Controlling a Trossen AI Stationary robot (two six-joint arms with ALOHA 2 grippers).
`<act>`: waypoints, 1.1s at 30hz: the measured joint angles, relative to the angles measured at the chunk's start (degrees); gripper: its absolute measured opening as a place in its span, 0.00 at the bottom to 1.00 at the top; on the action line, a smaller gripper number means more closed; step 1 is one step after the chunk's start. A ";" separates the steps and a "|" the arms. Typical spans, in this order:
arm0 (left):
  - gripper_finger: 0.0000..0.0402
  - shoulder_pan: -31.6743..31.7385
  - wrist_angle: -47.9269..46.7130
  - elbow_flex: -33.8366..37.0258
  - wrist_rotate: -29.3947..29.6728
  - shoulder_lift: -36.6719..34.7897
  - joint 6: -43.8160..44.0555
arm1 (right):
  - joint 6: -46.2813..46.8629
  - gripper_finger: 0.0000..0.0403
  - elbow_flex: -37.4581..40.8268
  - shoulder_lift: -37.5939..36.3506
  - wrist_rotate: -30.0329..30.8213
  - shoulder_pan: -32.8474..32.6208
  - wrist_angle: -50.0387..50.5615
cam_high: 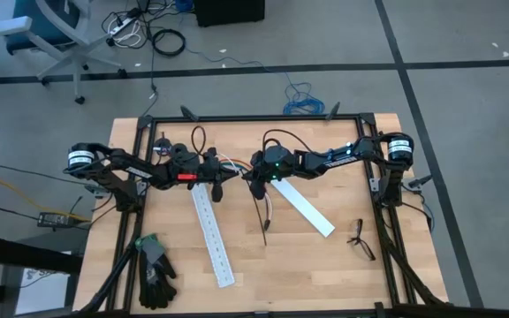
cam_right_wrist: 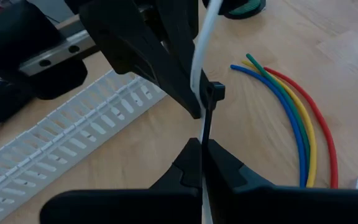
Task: Ziptie cables
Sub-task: Wrap the cables together using the black zip tie
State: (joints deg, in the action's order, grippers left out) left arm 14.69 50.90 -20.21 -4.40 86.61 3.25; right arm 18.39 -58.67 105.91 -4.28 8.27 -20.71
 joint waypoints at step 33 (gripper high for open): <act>0.29 0.76 0.11 0.17 -0.79 0.07 1.31 | -0.35 0.00 -0.09 -3.76 3.77 -0.26 3.78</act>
State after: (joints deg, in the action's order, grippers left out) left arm 15.44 51.00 -20.03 -5.19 86.67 4.56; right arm 18.04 -58.76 102.15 -0.50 8.01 -16.93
